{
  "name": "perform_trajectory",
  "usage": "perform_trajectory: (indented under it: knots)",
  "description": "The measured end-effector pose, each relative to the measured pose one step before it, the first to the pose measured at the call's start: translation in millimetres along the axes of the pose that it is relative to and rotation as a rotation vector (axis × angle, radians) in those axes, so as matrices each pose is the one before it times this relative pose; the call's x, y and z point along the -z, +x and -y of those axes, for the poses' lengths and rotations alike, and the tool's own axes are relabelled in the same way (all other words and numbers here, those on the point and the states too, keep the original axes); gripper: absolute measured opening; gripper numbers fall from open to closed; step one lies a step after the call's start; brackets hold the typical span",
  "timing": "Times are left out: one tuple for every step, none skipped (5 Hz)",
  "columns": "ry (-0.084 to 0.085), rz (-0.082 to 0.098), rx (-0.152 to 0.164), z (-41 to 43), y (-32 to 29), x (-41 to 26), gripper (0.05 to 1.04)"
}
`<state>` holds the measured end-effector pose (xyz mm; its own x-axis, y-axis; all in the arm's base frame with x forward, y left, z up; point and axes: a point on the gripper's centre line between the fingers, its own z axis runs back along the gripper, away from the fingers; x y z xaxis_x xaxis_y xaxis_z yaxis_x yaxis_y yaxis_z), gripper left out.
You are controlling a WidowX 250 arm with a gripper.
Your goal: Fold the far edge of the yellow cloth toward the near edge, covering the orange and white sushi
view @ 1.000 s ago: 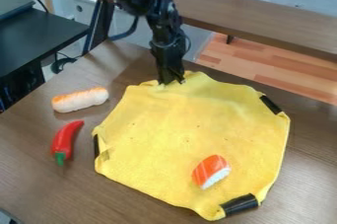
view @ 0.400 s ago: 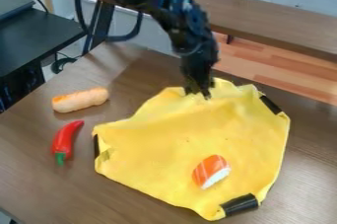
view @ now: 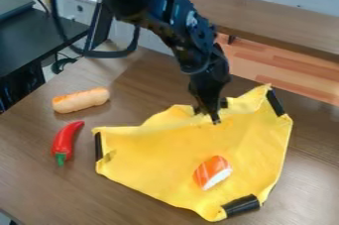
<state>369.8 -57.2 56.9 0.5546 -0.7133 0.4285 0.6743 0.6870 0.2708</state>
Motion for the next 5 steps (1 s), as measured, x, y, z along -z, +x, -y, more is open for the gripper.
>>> perform_trajectory:
  knots:
    - [0.0006,0.0190,0.0270,19.10,-1.17,-4.87,0.054]
    - [0.0126,-0.0105,0.0063,24.04,2.89,0.84,0.054]
    - [0.0174,-0.0226,0.0437,25.14,1.14,2.66,0.054]
    - [0.0249,-0.0136,0.0744,34.34,1.22,-2.31,0.075]
    - [0.0123,-0.0034,0.0611,25.34,3.35,-6.60,0.208]
